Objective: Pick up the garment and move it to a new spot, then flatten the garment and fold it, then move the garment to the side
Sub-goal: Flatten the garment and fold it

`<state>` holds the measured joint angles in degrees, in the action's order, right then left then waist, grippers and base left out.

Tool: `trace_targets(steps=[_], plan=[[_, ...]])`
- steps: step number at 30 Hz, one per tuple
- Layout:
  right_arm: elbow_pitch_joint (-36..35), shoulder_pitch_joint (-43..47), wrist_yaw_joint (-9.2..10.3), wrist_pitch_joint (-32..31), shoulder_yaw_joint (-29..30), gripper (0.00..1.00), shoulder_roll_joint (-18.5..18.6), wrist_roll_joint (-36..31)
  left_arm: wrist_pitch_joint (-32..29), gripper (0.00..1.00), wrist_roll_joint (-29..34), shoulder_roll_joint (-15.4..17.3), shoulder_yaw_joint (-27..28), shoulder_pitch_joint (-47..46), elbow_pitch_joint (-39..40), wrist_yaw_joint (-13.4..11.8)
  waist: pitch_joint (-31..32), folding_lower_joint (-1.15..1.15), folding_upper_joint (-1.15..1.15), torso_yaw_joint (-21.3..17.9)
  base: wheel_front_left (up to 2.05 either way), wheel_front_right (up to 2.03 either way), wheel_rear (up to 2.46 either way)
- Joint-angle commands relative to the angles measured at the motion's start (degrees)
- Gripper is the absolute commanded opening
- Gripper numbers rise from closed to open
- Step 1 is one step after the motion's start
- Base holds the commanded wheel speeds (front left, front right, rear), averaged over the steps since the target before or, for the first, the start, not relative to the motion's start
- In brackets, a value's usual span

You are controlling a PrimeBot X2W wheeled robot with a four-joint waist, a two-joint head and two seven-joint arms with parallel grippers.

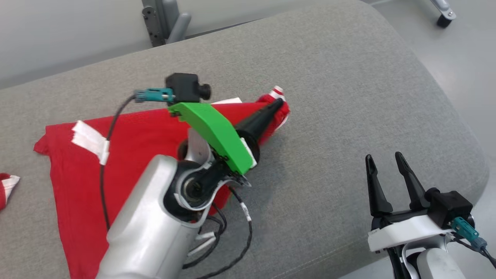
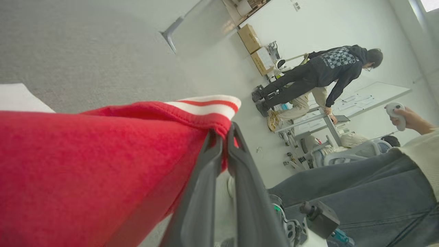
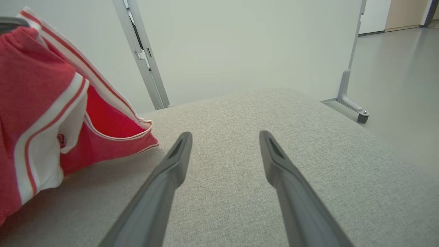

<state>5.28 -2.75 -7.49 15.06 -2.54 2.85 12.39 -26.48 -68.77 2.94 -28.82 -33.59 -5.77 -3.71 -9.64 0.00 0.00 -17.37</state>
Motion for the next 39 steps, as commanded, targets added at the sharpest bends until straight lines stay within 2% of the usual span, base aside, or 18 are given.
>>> trace_targets(steps=[1,3,7,10,12,15,18,19,20,21,26,29,32,39], plan=[[0.22,-0.56,0.00,0.18,-0.18,1.00,0.06,-0.10,1.59,0.00,-3.68,0.15,-2.14,-1.18,-0.45,-0.76,-1.79,0.00,0.00,-2.68,0.00,0.00,0.00],[0.23,-0.73,0.00,0.18,-0.52,1.00,0.03,0.13,3.18,0.00,-7.10,0.13,-4.69,-1.79,-1.51,-1.40,-2.18,0.00,0.00,-3.62,0.00,0.00,0.00],[0.13,-0.66,0.00,0.18,-0.84,1.00,0.06,0.52,5.63,0.00,-7.86,0.14,-6.91,-3.12,-4.83,-1.94,-2.72,0.00,0.00,-4.72,0.00,0.00,0.00],[-0.02,-0.19,0.00,0.18,-0.85,1.00,0.03,0.70,7.84,0.00,-5.01,0.60,-8.03,-3.95,-10.41,-1.63,-3.10,0.00,0.00,-5.14,0.00,0.00,0.00],[-0.10,0.13,0.00,0.18,-0.95,1.00,0.04,0.79,10.02,0.00,-1.68,2.09,-8.93,-4.88,-14.41,-1.12,-3.42,0.00,0.00,-5.21,0.00,0.00,0.00],[0.00,0.22,0.00,0.18,-1.04,1.00,0.05,0.81,14.60,0.00,4.32,3.74,-11.12,-5.96,-21.19,-0.12,-3.75,0.00,0.00,-4.92,0.00,0.00,0.00],[0.03,-0.20,0.00,0.18,-0.89,1.00,0.06,0.65,18.74,0.00,7.86,3.96,-12.88,-6.52,-27.16,1.34,-3.88,0.00,0.00,-4.18,0.00,0.00,0.00],[-0.01,-0.36,0.00,0.18,-0.73,1.00,0.06,0.57,19.75,0.16,8.42,3.73,-13.28,-6.63,-28.56,2.05,-3.87,0.00,0.00,-3.80,0.00,0.00,0.00],[-0.01,-0.45,0.00,0.18,-0.64,1.00,0.05,0.45,20.62,0.48,8.88,3.43,-13.61,-6.68,-29.79,2.83,-3.78,0.00,0.00,-3.33,0.00,0.00,0.00],[0.05,-0.48,0.00,0.18,-0.50,1.00,0.05,0.35,21.36,1.00,9.19,3.07,-13.97,-6.73,-30.88,3.55,-3.68,0.00,0.00,-2.85,0.00,0.00,0.00],[0.31,-0.38,0.00,0.18,-0.10,1.00,0.06,0.05,26.70,1.00,13.44,3.22,-16.73,-7.27,-32.64,5.88,-2.56,0.00,0.00,-0.79,0.00,0.00,0.00],[0.38,0.56,0.00,0.18,0.47,1.00,0.08,-0.17,32.00,1.00,17.61,4.88,-18.24,-5.93,-30.33,5.12,-1.27,0.00,0.00,0.36,0.00,0.00,0.00],[0.15,1.58,0.00,0.18,1.33,1.00,0.06,-0.48,35.68,1.00,18.41,7.11,-17.58,-1.81,-25.91,2.60,-0.11,0.00,0.00,1.45,0.00,0.00,0.00],[-0.84,3.26,-0.01,0.18,3.34,1.00,0.06,-0.90,38.49,1.00,17.44,16.07,-13.36,10.88,-15.72,-6.82,0.40,0.00,0.00,4.50,0.00,0.00,0.00]])
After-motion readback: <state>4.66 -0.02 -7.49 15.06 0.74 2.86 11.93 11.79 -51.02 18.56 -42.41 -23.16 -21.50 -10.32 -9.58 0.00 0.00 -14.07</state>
